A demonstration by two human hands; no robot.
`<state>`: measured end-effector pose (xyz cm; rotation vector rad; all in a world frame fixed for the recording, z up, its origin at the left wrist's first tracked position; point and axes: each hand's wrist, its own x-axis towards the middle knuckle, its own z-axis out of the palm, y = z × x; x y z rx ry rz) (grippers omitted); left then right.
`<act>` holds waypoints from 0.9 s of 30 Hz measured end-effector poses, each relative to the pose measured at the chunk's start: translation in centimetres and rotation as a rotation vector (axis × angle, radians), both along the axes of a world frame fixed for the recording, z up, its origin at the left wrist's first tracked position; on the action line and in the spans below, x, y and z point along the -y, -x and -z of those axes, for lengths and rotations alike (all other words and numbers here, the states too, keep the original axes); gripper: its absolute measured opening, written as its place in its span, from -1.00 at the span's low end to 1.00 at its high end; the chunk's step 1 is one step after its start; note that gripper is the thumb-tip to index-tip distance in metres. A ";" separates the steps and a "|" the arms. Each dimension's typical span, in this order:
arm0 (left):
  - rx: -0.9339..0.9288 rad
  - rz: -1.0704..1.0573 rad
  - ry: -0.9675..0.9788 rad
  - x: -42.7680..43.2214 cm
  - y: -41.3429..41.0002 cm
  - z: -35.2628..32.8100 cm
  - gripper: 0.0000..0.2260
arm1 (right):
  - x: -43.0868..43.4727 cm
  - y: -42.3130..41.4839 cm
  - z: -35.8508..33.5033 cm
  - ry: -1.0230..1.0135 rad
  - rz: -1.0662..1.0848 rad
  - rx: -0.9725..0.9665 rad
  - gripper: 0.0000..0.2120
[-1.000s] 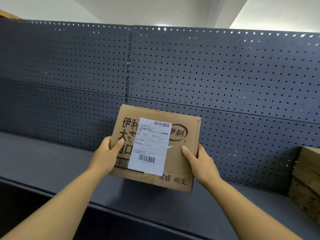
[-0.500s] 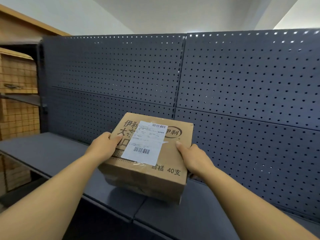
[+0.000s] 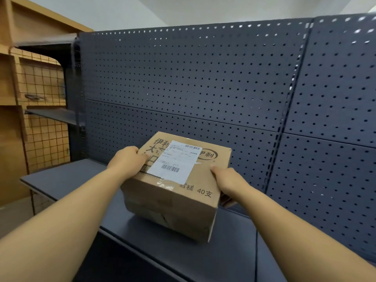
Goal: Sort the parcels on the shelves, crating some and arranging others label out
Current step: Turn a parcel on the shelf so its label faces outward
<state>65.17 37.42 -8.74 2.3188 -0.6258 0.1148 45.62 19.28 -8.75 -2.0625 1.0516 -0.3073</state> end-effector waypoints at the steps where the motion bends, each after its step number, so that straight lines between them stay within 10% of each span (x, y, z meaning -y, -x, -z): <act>1: 0.004 0.000 -0.022 -0.3 -1.2 0.1 -0.76 | -0.4 -1.2 0.1 -0.019 0.002 -0.010 -0.39; 27: -0.007 0.004 -0.063 2.0 -10.9 1.8 -0.84 | -1.1 -10.0 1.8 -0.196 0.089 -0.084 -0.40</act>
